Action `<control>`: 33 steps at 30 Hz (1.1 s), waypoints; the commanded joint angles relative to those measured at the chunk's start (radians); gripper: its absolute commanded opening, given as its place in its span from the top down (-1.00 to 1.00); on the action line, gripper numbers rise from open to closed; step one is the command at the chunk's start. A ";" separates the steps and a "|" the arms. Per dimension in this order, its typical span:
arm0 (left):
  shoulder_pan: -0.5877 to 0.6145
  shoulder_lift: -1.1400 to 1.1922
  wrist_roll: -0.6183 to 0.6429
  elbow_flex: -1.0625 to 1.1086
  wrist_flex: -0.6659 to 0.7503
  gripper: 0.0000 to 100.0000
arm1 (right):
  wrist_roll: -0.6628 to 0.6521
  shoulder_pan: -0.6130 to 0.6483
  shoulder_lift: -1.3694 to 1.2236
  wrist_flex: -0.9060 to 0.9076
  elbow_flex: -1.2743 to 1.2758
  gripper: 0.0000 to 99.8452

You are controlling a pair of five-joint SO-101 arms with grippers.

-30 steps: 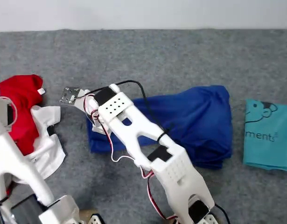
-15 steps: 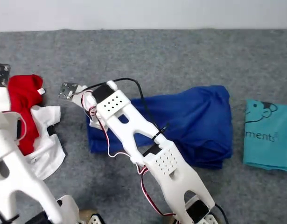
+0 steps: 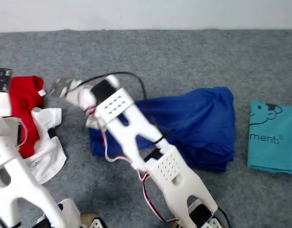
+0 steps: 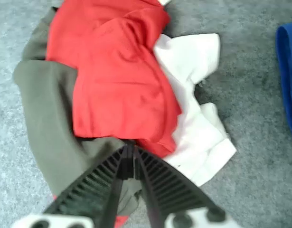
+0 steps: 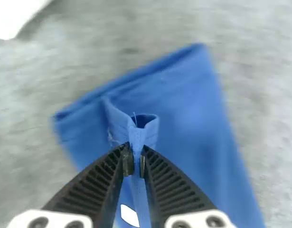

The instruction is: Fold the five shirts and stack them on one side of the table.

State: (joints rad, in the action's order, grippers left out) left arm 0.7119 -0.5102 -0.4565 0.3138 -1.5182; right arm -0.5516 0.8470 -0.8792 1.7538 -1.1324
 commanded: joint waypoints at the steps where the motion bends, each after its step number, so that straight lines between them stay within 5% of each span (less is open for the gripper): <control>1: 0.043 -0.032 -0.011 -0.012 0.034 0.97 | 0.031 0.065 0.165 0.042 0.157 0.98; 5: 0.071 -0.029 -0.011 -0.010 0.035 0.97 | 0.086 0.113 0.217 0.039 0.284 0.94; 13: 0.069 -0.028 -0.011 -0.007 0.035 0.97 | 0.184 0.096 0.257 0.035 0.281 0.47; 19: 0.068 -0.028 -0.011 -0.007 0.035 0.97 | 0.183 -0.031 0.275 -0.093 0.226 0.52; 24: 0.068 -0.028 -0.011 -0.007 0.035 0.97 | 0.181 -0.105 0.188 -0.312 0.226 0.99; 33: 0.068 -0.034 -0.011 -0.007 0.028 0.97 | 0.032 -0.099 -0.062 -0.510 0.221 0.98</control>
State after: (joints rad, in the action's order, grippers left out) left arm 0.7748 -0.5102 -0.4565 0.3138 -1.5044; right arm -0.4749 0.7518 -0.9206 1.2935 -0.8623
